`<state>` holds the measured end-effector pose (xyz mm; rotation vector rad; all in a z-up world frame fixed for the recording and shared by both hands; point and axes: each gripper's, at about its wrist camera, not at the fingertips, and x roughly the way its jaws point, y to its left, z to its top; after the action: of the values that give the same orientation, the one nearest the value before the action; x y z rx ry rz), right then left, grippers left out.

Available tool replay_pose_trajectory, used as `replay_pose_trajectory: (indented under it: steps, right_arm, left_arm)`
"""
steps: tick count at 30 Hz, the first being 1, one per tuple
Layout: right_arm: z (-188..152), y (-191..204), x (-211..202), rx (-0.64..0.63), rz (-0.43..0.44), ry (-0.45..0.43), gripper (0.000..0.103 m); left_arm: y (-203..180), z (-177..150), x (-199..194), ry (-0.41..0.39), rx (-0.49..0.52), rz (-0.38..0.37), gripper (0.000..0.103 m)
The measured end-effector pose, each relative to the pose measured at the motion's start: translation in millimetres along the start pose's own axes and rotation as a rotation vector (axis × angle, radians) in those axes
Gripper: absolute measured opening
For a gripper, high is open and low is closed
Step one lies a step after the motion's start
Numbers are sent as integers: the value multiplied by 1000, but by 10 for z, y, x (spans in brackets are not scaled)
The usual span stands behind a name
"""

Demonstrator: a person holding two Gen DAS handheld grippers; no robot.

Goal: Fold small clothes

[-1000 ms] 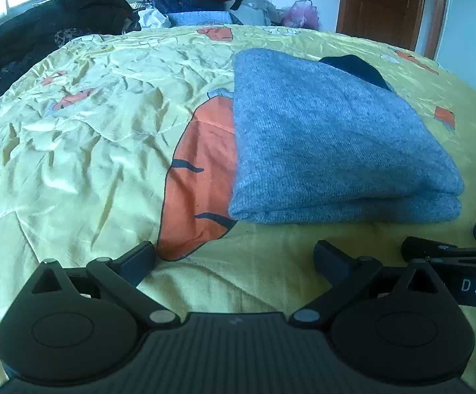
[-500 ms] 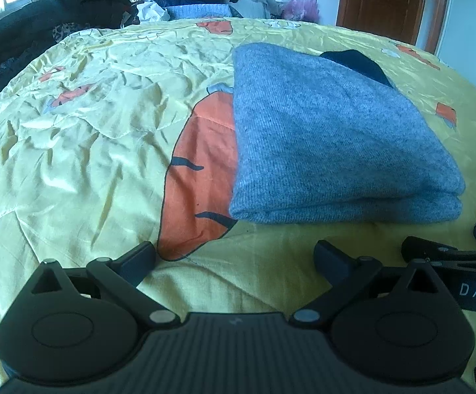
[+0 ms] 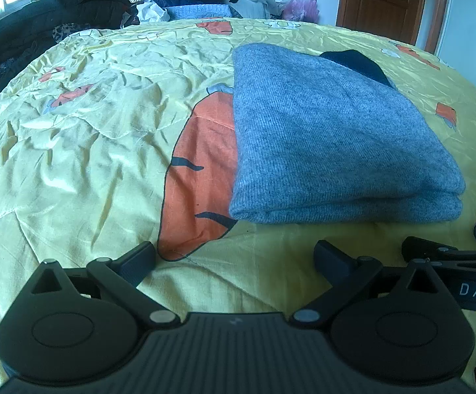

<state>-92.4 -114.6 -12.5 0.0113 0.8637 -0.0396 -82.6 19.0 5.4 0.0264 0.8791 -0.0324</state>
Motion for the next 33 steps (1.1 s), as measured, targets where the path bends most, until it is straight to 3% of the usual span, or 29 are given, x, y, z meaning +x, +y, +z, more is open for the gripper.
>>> replay_pose_trajectory:
  steps: [33]
  right_arm:
    - [3,-14,12,-3,1,10,103]
  left_arm:
    - [-6,8,-4,4,1,-1,103]
